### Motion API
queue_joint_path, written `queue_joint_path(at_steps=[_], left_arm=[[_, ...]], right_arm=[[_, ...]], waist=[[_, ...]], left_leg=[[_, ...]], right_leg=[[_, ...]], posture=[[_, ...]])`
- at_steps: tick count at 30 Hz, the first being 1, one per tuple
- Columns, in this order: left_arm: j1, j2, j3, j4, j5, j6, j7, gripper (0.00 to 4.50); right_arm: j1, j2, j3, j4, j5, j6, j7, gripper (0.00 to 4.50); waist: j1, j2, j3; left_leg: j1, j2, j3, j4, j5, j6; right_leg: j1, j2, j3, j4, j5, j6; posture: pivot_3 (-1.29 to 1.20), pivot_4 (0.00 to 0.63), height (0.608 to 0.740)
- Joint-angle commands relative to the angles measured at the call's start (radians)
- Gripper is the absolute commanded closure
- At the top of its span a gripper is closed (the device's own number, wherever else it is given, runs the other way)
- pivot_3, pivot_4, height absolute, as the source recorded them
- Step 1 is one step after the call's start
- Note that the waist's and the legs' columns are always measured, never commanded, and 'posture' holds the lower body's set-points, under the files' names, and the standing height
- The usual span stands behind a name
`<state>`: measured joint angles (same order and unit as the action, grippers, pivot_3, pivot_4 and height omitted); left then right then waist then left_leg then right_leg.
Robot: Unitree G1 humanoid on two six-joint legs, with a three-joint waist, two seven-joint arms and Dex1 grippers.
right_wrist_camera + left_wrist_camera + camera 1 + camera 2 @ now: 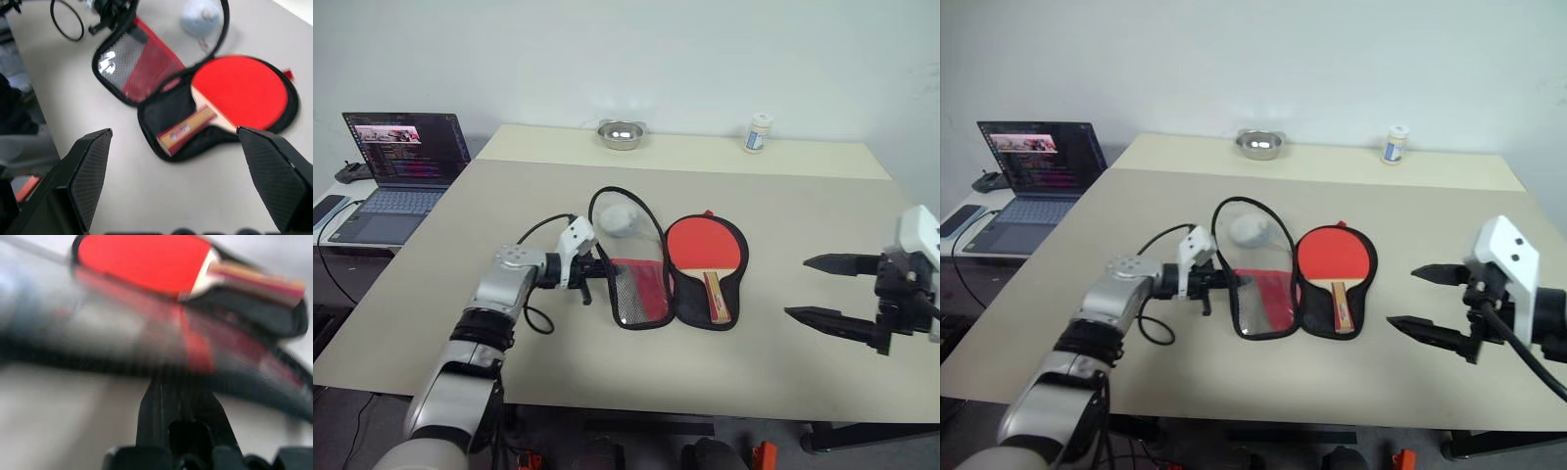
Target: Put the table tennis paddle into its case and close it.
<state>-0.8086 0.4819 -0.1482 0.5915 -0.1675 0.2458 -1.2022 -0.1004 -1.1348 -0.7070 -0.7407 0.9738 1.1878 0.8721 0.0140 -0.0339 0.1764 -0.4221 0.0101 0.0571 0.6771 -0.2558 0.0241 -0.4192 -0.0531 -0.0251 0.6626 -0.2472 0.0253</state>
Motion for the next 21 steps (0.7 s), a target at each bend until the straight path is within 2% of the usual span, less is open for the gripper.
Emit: queue_joint_path(at_steps=[1, 7, 11, 17, 21], left_arm=[[-0.085, -0.076, -0.012, 0.012, -0.008, -0.036, -0.016, 4.48], [-0.168, -0.215, -0.037, 0.092, 0.013, -0.099, -0.017, 4.48], [-0.203, -0.267, -0.031, 0.164, 0.029, -0.159, 0.016, 4.48], [-0.166, -0.225, -0.008, 0.142, 0.019, -0.194, -0.007, 4.48], [-0.107, -0.167, 0.012, 0.028, -0.022, -0.156, -0.064, 4.48]], right_arm=[[0.036, -0.025, -0.093, -0.003, 0.0, -0.003, 0.018, 0.0], [0.071, -0.019, -0.093, 0.007, -0.003, -0.022, 0.005, 0.0], [0.043, -0.002, -0.015, 0.042, -0.025, -0.042, -0.06, 0.0], [-0.078, 0.107, 0.238, 0.133, -0.121, -0.103, -0.238, 0.0], [-0.175, 0.218, 0.403, 0.2, -0.185, -0.106, -0.339, 0.0]], waist=[[0.004, 0.0, 0.0], [0.005, 0.0, 0.0], [-0.002, 0.0, 0.0], [-0.014, 0.0, 0.0], [-0.018, 0.0, 0.0]], left_leg=[[0.0, 0.0, 0.0, 0.0, 0.0, 0.0], [0.0, 0.0, 0.0, 0.001, 0.0, 0.0], [0.0, 0.0, 0.0, 0.001, 0.0, 0.0], [0.001, 0.001, 0.001, 0.001, 0.0, 0.0], [0.001, 0.001, 0.001, 0.001, 0.0, 0.0]], right_leg=[[0.0, 0.0, 0.0, 0.0, 0.0, 0.0], [0.0, 0.001, 0.0, 0.0, 0.0, 0.0], [0.0, 0.002, 0.001, 0.0, 0.0, 0.0], [0.0, 0.002, 0.002, 0.001, 0.0, 0.0], [0.0, 0.002, 0.002, 0.001, 0.0, 0.0]], posture=[[0.0, 0.15, 0.74], [0.0, 0.15, 0.74], [0.0, 0.15, 0.74], [0.0, 0.15, 0.74], [0.0, 0.15, 0.74]])
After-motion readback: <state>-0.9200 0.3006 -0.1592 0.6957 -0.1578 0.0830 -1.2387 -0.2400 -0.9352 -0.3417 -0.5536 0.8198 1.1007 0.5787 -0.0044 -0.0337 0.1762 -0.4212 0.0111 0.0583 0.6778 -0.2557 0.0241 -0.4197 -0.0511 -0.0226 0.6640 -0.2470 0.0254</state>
